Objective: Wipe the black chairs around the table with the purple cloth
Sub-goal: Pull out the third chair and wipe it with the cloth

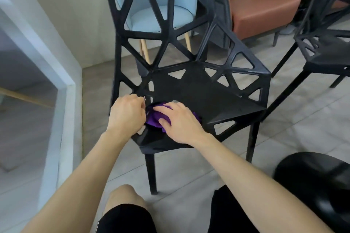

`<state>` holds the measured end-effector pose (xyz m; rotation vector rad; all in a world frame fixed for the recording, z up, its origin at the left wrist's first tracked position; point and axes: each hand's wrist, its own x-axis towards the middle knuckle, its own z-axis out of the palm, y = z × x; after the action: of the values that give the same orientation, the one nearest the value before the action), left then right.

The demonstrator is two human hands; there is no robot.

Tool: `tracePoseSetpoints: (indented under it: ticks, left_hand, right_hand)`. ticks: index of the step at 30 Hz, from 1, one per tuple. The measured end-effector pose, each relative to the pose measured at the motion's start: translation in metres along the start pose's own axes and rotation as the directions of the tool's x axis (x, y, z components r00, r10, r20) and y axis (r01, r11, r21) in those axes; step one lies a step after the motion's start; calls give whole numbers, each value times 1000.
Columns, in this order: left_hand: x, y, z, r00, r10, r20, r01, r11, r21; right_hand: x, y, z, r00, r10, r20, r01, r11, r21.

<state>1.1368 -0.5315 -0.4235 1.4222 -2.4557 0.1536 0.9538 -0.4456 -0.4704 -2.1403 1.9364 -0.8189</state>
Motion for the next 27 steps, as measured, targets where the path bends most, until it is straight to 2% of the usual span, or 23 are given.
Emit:
tracePoseSetpoints:
  ticks: [2,4,7,9,13,18,21,24,27]
  left_hand:
    - [-3,-16,-5,996,30,-83,-26,998,55]
    - [-6,-28,-9,988,4,-154,2,999,39]
    - [-13,-41,-13,978,-74,-197,73,997,-12]
    - [-21,-50,-14,971,-130,-199,126,992,-29]
    - [-33,-61,-13,953,-255,-164,244,966,-82]
    - [-38,-52,-4,912,-409,-17,399,897,-190]
    - [-38,-44,-1,890,-453,61,453,858,-241]
    - [-38,-42,-2,881,-462,101,470,833,-290]
    - [-29,-46,-6,867,-474,155,497,795,-349]
  right_hand:
    - [-8,18,-12,1000,3,10,-3,999,42]
    - [-1,49,-19,992,121,-17,-121,993,4]
    - [38,72,-12,925,374,-69,-380,909,-169]
    - [60,51,5,907,420,-39,-419,885,-206]
    - [57,-4,27,975,203,88,-194,976,-102]
    - [-3,6,-1,996,22,84,-24,1000,18]
    - [-4,6,0,997,77,24,-75,994,-79]
    - [2,-24,24,985,163,-55,-172,941,-292]
    - [-3,-25,27,989,116,-90,-139,942,-305]
